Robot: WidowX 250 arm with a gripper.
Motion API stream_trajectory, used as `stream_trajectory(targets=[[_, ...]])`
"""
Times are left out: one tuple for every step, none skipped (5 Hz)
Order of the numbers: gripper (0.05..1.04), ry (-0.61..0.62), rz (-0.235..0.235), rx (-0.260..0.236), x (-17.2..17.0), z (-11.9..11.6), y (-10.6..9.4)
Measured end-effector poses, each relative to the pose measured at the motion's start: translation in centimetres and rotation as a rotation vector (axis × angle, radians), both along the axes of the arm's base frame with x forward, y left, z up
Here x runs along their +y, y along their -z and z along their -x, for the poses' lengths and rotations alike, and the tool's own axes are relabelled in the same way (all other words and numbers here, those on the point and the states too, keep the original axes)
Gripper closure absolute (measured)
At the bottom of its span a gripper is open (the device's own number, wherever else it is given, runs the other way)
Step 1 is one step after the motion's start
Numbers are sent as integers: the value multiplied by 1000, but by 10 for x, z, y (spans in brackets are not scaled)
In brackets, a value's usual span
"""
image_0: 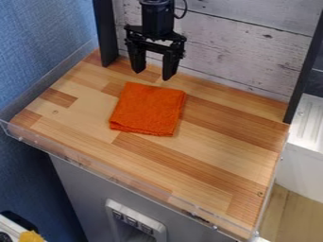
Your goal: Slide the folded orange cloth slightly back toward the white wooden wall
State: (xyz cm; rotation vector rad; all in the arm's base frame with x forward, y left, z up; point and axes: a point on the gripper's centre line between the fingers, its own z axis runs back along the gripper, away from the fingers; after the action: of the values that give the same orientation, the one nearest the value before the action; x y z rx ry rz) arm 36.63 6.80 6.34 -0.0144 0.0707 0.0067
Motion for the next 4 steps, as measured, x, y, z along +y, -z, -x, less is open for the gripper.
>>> stream_trajectory(targets=[[85,15,4,10,-2,3,3],[85,50,12,9,-6,7,12],[85,80,8,-25,-7,11,13],[85,111,2,-54,-8,18,16]])
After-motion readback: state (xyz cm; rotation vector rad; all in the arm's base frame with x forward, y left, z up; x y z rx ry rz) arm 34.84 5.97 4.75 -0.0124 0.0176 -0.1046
